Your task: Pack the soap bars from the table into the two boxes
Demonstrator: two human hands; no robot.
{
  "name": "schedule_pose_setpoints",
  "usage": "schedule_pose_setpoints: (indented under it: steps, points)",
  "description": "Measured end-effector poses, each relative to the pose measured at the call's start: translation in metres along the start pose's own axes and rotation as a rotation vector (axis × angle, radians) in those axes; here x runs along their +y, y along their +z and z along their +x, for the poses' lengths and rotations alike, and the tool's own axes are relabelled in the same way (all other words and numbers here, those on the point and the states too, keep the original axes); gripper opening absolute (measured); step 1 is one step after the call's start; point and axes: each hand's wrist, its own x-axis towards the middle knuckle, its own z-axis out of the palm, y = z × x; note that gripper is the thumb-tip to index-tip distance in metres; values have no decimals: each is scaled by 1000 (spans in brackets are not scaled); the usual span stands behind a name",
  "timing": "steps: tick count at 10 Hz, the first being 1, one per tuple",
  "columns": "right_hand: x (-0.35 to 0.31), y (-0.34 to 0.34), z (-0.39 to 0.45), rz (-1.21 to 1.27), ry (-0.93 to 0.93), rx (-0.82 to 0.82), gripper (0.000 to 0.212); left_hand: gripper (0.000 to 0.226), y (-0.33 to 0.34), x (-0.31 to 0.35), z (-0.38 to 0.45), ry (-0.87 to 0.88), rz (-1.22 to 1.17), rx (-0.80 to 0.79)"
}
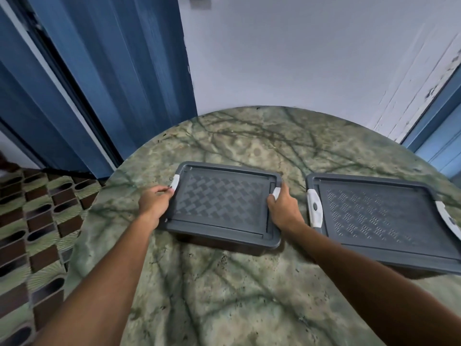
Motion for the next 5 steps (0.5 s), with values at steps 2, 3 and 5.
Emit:
schedule_pose_setpoints:
  steps: [2, 3, 5]
  points:
    - [4, -6, 4, -90, -8, 45, 55, 30, 8, 2, -17, 7, 22, 37]
    - [3, -7, 0, -91, 22, 24, 56, 30, 7, 1, -19, -10, -2, 49]
    - [-2, -33, -15, -71, -167, -43, 57, 19, -1, 1, -22, -150, -323, -77]
